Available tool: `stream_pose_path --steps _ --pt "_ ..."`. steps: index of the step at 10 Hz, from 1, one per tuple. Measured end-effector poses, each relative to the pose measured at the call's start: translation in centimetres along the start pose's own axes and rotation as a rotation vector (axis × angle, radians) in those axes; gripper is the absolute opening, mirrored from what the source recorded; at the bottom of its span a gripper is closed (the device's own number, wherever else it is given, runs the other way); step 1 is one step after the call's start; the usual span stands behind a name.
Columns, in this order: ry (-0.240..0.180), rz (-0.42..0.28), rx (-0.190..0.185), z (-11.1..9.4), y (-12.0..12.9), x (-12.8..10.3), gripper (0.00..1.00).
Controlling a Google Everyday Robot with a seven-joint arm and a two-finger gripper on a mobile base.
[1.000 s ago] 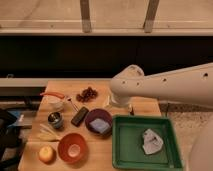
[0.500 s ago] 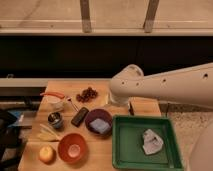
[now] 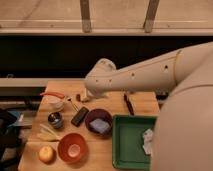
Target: Place grapes in red bowl
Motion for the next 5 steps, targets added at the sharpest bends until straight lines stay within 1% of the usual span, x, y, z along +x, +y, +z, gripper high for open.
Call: stream_pose_path --steps 1,2,3,5 --pt "-0.043 -0.021 -0.003 0.4 1.7 -2.4 0.8" --pt "-0.093 -0.029 -0.017 0.4 3.2 -4.5 0.8" --pt "-0.12 -0.034 -0.025 0.3 4.0 -5.7 0.8" --pt "-0.127 -0.035 -0.027 0.3 4.1 -6.0 0.8"
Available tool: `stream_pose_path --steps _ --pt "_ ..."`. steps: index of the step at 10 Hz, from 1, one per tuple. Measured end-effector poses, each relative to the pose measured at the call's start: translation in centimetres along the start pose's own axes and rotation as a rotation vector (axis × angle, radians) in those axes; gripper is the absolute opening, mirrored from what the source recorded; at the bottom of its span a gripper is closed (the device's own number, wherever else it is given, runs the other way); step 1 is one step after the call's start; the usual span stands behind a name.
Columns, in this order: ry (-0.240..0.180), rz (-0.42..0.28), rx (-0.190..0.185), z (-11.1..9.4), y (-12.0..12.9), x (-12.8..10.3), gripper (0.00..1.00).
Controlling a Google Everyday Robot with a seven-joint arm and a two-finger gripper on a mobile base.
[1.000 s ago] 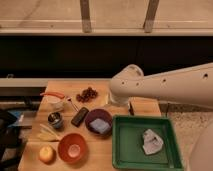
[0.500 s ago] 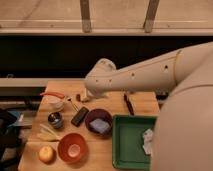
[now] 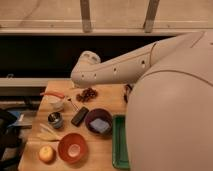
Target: Place grapes in red bowl
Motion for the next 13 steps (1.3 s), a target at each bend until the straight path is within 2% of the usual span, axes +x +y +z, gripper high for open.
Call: stream_pose_path --steps 2,3,5,7,11,13 --pt "-0.001 0.011 0.008 0.0 -0.2 0.1 0.8" --pt "-0.021 0.033 0.018 0.4 -0.3 0.1 0.8" --pt "-0.039 0.071 -0.004 2.3 -0.4 -0.3 0.8" --pt "-0.029 0.105 -0.021 4.7 -0.5 -0.3 0.8" --pt "0.038 0.127 -0.021 9.5 -0.8 -0.5 0.8" --pt "0.104 0.131 -0.004 13.5 -1.4 -0.7 0.8"
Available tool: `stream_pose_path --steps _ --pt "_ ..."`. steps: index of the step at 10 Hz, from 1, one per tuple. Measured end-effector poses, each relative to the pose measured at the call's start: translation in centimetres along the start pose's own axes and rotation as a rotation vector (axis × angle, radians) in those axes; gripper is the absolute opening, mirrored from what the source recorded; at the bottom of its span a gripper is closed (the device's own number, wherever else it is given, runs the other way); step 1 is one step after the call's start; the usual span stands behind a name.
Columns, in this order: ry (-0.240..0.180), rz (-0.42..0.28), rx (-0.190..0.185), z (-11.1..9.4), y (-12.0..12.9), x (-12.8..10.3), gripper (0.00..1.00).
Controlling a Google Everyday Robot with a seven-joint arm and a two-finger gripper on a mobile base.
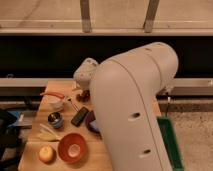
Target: Place grapes in red bowl
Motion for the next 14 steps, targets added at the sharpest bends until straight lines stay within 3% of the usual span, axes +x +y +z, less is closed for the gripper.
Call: stream_pose_path --steps 3,4,7,10,11,14 --pt "0.103 -0.006 0.051 5.5 -0.6 -2.4 0.8" --pt "0.129 -0.002 0.066 6.5 -0.5 -2.8 0.8" --pt "0.193 0.008 0.119 8.2 -2.0 -2.8 0.8" --pt "0.251 0.022 0.161 8.0 -3.6 -0.9 0.8" --pt "0.265 0.029 0.168 7.9 -4.0 -0.4 0.78" --pt "0.307 -0.002 0.16 7.7 -3.6 1.0 0.49"
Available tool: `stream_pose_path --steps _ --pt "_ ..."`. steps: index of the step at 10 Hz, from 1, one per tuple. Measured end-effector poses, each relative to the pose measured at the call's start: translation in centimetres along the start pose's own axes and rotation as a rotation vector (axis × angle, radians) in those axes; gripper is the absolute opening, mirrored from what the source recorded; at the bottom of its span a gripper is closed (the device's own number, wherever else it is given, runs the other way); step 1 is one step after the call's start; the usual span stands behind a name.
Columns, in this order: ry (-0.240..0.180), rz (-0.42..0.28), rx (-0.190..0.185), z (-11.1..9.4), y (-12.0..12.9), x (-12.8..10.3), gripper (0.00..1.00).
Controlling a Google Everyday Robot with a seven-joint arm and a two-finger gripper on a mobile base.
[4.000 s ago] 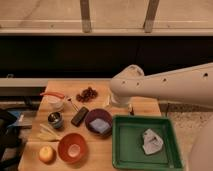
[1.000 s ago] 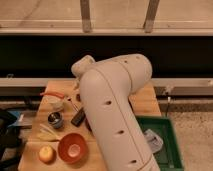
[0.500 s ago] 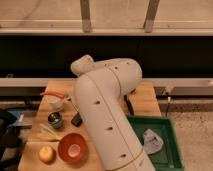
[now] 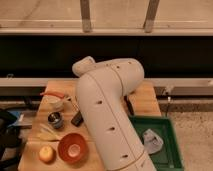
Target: Place grapes in red bowl
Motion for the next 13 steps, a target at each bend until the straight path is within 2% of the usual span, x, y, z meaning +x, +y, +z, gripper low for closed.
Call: stream_pose_path --steps 3,4,5,7,9,11,13 --pt "-0.009 -0.045 -0.048 0.0 1.4 0.0 0.16" --pt "-0.013 -0.058 -0.059 -0.1 2.0 -0.2 0.08" --pt "-0.022 -0.066 -0.081 -0.2 2.5 -0.3 0.02" --pt "-0.053 -0.073 -0.13 -1.7 3.2 -0.4 0.0" --pt "-0.108 -0.095 -0.152 -5.2 3.2 -0.4 0.0" --pt "-0.167 -0.113 -0.15 -10.1 2.3 0.3 0.0" --pt "-0.221 -0.126 -0.154 -14.9 1.0 2.0 0.0"
